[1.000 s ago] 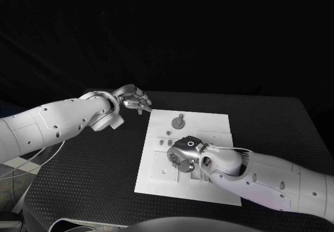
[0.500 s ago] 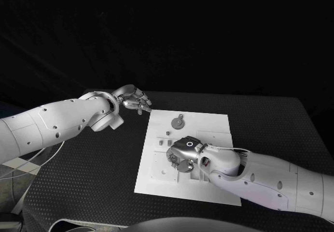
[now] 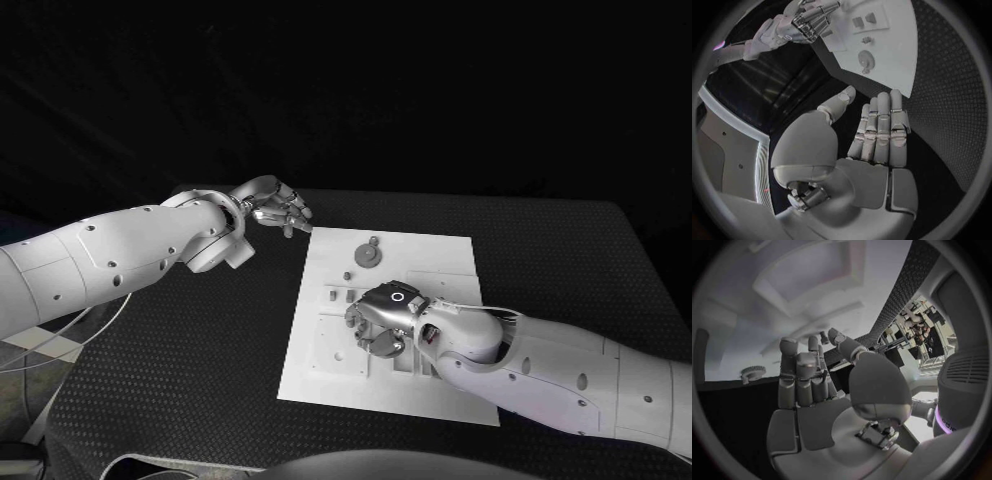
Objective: Assemble the parts on the task board
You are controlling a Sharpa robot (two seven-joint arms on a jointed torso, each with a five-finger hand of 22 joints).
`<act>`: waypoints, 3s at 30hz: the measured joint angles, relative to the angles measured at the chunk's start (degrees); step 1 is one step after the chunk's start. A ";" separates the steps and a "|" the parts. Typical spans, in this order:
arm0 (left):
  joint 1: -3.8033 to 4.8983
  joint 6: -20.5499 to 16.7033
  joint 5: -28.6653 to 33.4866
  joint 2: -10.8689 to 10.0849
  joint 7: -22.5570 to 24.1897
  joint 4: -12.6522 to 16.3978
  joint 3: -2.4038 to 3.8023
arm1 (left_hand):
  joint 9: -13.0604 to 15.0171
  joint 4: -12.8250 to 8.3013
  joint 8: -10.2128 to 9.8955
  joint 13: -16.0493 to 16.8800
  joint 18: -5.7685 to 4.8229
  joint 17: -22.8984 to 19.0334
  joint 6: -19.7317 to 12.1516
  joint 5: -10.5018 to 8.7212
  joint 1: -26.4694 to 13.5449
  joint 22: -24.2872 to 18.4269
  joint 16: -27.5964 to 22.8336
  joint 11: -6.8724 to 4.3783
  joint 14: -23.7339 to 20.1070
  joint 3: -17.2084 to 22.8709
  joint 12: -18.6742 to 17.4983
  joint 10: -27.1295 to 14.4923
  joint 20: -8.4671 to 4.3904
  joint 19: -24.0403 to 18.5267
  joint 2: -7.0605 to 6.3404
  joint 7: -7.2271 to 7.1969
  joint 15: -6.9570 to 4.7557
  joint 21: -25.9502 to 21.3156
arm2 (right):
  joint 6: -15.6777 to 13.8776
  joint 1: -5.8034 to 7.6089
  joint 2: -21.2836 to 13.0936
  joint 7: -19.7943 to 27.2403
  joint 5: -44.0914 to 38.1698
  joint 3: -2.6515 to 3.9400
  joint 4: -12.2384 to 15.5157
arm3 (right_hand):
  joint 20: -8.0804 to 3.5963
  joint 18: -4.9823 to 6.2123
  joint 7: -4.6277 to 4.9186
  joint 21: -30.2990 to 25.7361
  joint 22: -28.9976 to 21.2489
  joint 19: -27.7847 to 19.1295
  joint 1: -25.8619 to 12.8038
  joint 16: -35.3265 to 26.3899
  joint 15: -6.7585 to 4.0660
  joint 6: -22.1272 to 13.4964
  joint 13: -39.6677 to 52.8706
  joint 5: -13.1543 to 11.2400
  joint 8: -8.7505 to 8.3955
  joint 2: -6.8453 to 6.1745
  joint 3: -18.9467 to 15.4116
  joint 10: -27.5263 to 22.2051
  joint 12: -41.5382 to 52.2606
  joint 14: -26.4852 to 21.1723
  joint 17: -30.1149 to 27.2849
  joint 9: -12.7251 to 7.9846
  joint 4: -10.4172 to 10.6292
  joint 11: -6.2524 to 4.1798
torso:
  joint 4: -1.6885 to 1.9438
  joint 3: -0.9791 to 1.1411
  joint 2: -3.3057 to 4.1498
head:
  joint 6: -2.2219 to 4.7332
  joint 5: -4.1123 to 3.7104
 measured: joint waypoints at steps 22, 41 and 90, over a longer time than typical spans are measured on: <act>0.00 -0.02 0.21 -0.40 -0.03 -0.04 0.01 | -0.01 0.00 0.00 0.05 -0.18 -0.05 0.00 0.00 0.00 -0.05 0.00 0.00 0.00 0.00 0.00 0.00 0.00 0.00 0.00 0.00 0.00 0.00 | -1.66 3.77 -10.65 -0.26 3.23 6.42 9.35 | -0.11 -0.27 0.29 -0.22 0.00 0.13 0.04 0.61 0.18 -1.05 0.05 0.00 0.00 -1.47 0.72 -0.41 -0.06 0.08 -0.30 -0.18 1.24 0.20 | -0.16 0.10 -0.02 | 0.93 -0.83; 0.00 -0.10 2.91 -0.47 0.04 -0.37 0.00 | 0.03 0.00 0.00 0.03 -0.41 -0.05 0.00 0.00 0.00 -0.04 0.00 0.00 0.00 0.00 0.00 0.00 0.00 0.00 0.00 0.00 0.00 0.00 | 6.56 7.29 -15.98 0.54 9.78 7.60 6.41 | -0.35 -2.04 0.29 -0.49 0.04 0.78 -1.17 1.14 2.01 -3.69 -1.27 0.00 -0.53 -5.24 0.87 -5.33 -0.06 -0.66 -1.24 -1.03 4.89 2.04 | -0.19 0.18 -0.03 | 1.93 -2.59; -0.01 -0.07 3.20 -0.56 -0.02 -0.72 -0.03 | 0.05 0.00 0.00 0.12 -0.03 -0.09 0.00 0.00 0.00 -0.07 0.00 0.00 0.00 0.00 0.00 0.00 0.01 -0.01 0.00 0.00 0.00 0.00 | 8.11 4.61 -12.98 0.00 2.38 3.50 3.03 | -0.33 -2.04 -1.04 -0.45 0.01 0.35 1.60 1.93 0.30 1.74 1.16 0.00 2.84 1.81 -0.18 -0.13 2.61 -0.31 -2.40 0.14 2.27 -0.59 | -0.07 0.02 -0.06 | 1.50 -2.73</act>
